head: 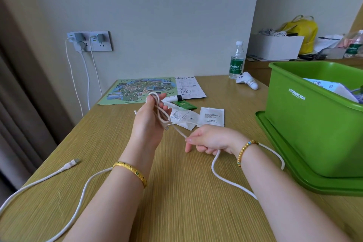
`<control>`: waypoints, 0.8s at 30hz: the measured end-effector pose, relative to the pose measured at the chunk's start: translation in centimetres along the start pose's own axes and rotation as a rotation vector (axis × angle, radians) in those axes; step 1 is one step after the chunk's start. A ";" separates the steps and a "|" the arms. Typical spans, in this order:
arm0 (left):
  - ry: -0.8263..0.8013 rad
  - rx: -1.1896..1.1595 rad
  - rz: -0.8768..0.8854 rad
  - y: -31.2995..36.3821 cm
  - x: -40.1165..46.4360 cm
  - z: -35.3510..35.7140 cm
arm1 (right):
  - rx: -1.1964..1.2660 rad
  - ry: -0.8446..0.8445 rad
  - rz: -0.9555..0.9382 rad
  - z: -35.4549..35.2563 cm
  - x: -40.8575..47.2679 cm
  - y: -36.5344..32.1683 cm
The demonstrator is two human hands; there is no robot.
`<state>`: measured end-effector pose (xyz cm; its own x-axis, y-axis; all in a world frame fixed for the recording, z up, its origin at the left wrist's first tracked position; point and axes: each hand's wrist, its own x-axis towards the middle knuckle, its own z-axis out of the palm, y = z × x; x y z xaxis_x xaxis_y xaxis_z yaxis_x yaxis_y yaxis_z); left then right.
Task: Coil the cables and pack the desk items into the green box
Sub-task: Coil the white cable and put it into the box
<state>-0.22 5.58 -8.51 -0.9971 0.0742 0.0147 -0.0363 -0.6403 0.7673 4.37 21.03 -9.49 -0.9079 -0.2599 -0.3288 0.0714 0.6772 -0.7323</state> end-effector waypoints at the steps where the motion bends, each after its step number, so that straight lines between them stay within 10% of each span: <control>1: -0.002 0.001 0.002 0.0 0.0 0.1 | -0.011 0.011 -0.004 0.0 0.0 0.0; 16: 0.156 0.376 0.035 0.9 0.9 -1.5 | 0.157 -0.157 -0.191 -2.3 -1.9 -0.2; 24: -0.304 1.151 -0.015 -0.1 -0.7 -0.7 | 0.661 0.123 -0.421 -4.0 -2.1 0.8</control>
<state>0.42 5.07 -9.06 -0.9348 0.3536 0.0330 0.1879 0.4135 0.8909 4.65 24.91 -6.99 -0.9494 -0.2995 0.0943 -0.0925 -0.0201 -0.9955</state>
